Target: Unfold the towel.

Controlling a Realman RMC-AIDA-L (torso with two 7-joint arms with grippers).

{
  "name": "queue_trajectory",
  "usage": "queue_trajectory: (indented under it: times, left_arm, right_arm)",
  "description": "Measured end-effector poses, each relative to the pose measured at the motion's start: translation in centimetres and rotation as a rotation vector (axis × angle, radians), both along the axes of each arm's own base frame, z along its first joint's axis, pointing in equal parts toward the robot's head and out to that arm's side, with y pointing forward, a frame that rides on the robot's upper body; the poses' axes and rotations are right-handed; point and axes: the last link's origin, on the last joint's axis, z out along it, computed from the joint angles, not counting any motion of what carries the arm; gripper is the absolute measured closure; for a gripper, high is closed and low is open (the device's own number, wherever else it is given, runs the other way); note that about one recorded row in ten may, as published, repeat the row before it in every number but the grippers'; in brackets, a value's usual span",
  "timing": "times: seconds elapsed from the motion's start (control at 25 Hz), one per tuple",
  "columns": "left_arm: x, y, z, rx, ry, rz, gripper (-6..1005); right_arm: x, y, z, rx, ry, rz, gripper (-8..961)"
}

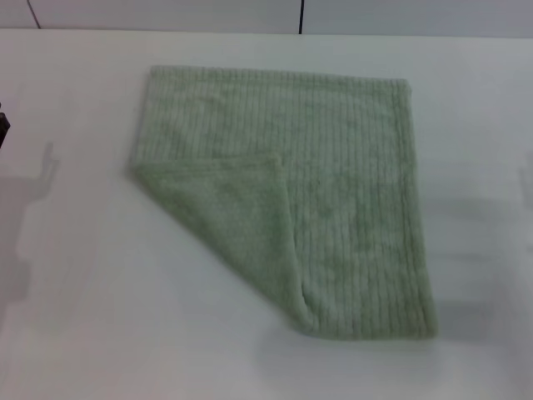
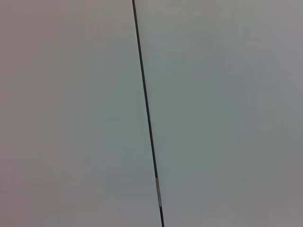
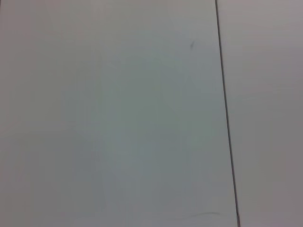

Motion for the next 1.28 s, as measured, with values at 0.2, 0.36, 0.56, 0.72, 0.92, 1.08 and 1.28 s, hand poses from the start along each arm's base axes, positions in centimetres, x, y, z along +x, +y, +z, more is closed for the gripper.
queue_trajectory:
  times: [0.2, 0.36, 0.56, 0.72, 0.92, 1.08, 1.28]
  left_arm:
    - [0.1, 0.1, 0.0, -0.001, 0.0, -0.003, 186]
    - [0.3, 0.6, -0.1, -0.008, 0.002, -0.006, 186]
    - [0.2, 0.8, -0.3, -0.018, -0.001, 0.004, 186]
    - [0.3, 0.9, -0.3, -0.022, -0.002, 0.005, 186]
    - [0.3, 1.0, -0.3, -0.024, -0.002, 0.007, 186]
    - [0.3, 1.2, -0.3, -0.025, -0.002, 0.005, 187]
    - [0.5, 1.4, -0.4, -0.027, -0.003, 0.001, 187]
  right_arm:
    - [0.0, 0.0, 0.0, -0.001, 0.0, 0.0, 271]
    - [-0.1, 0.1, -0.1, -0.005, 0.005, -0.001, 272]
    - [-0.8, 1.6, -1.0, -0.104, 0.078, -0.031, 272]
    - [-2.5, 3.4, -0.9, -0.197, 0.095, -0.012, 362]
    - [-5.4, 6.9, -0.1, -0.334, 0.076, -0.025, 552]
    - [-7.3, 9.7, 0.8, -0.505, 0.056, -0.091, 810]
    - [-9.3, 12.2, 3.5, -0.743, 0.103, -0.126, 931]
